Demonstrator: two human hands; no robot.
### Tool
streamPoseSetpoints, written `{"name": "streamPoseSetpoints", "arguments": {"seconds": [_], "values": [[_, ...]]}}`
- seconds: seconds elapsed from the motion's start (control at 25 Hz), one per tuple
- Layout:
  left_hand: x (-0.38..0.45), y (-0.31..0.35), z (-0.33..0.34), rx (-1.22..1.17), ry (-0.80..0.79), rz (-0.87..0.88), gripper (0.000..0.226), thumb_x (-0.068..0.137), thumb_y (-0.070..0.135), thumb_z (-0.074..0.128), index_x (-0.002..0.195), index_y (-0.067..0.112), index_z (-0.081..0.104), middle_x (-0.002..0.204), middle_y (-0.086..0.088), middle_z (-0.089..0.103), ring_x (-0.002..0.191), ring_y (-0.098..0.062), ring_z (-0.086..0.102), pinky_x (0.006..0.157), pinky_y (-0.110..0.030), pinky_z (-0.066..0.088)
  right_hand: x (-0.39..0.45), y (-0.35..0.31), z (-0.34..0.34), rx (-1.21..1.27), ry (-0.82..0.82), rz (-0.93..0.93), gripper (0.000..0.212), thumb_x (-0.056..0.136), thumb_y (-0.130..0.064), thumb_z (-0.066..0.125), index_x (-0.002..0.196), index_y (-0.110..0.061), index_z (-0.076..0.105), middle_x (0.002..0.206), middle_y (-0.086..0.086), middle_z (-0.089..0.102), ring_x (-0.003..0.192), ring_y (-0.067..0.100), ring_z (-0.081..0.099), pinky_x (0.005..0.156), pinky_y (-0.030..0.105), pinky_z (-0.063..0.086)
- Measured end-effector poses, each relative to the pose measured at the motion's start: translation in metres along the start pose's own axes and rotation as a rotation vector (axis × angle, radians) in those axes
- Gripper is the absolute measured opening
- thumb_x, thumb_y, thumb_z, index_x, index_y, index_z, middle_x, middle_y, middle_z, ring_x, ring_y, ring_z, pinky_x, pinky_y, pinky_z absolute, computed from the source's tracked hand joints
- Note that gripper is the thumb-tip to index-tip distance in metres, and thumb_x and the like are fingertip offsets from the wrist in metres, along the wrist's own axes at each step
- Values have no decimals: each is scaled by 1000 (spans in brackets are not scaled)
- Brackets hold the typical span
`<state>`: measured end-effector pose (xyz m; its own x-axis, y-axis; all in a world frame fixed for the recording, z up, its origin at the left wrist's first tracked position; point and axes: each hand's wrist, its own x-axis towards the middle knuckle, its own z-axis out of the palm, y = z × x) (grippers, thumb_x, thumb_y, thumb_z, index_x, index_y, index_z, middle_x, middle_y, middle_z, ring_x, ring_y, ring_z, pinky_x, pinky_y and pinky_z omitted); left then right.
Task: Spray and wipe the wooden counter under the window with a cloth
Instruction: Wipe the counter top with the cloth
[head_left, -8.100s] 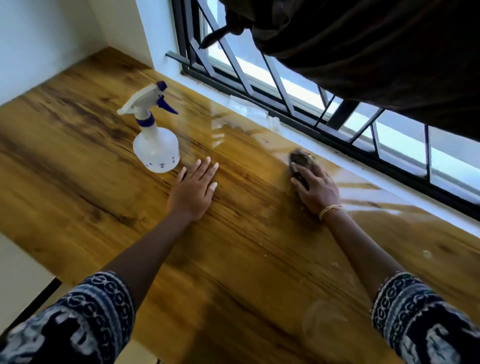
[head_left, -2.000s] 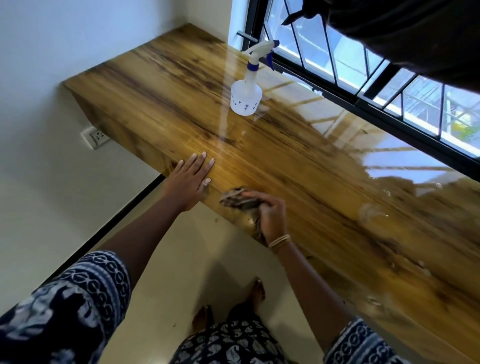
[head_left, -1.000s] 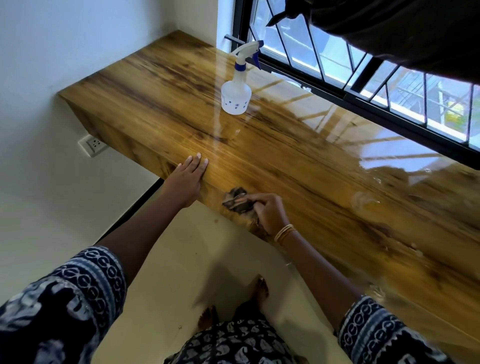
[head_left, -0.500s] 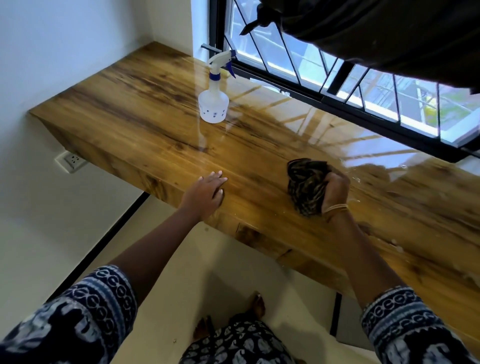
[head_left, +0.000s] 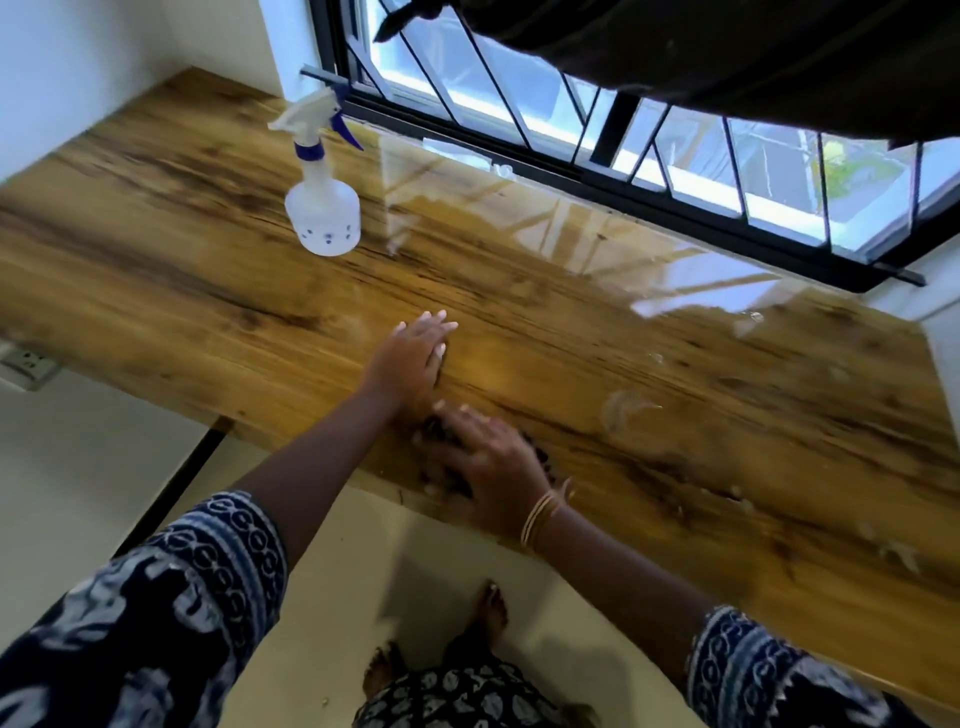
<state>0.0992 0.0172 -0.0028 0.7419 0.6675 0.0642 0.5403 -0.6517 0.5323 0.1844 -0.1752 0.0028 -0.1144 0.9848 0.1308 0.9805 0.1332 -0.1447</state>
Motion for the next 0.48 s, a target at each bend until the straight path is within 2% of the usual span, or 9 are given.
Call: {"name": "streamPoseSetpoints", "arguments": {"seconds": [0.08,0.16,0.24,0.32,0.4,0.44,0.48], "values": [[5,-10,4,62,-45,59,46,98,14,44,143,17,43,154,-6,33,145,-24,26,117,-45,18,-11,-6,2,54,17,-240,47,92,-40,52,138,-33,50,148,6,44,125,27,51,98,42,45],[2,-15,5,72,-68,99,46,98,16,46,143,17,43,155,-5,33,145,-23,25,117,-42,16,-12,6,-2,226,152,-294,43,91,-23,60,133,-21,58,139,8,54,117,22,56,96,39,49],[-7,-18,0,38,-60,94,44,97,20,44,141,15,46,154,-5,35,145,-22,26,116,-38,14,-2,29,-8,432,344,-49,46,87,-11,66,132,-9,57,133,10,58,116,17,57,96,39,50],[-24,-26,-12,30,-17,72,50,94,33,40,139,14,49,152,-4,38,143,-20,29,116,-39,15,16,64,-15,465,455,347,52,86,-14,67,136,-7,51,130,11,59,113,21,59,92,39,52],[-48,-41,-21,53,28,55,57,90,42,36,137,14,51,150,-4,41,142,-20,31,116,-43,20,33,76,-16,304,336,602,62,85,-30,66,140,-10,46,137,13,54,120,28,55,100,41,48],[-59,-50,-25,62,48,42,58,89,43,35,137,15,50,150,-4,41,142,-20,31,116,-44,21,38,67,-12,200,247,617,70,83,-38,65,143,-11,42,143,13,49,126,29,50,105,42,43],[-67,-57,-28,71,60,27,57,89,43,34,138,16,50,151,-4,40,143,-20,31,116,-44,22,39,48,-7,135,195,549,75,81,-39,64,145,-10,39,147,14,44,130,30,46,108,42,40]]}}
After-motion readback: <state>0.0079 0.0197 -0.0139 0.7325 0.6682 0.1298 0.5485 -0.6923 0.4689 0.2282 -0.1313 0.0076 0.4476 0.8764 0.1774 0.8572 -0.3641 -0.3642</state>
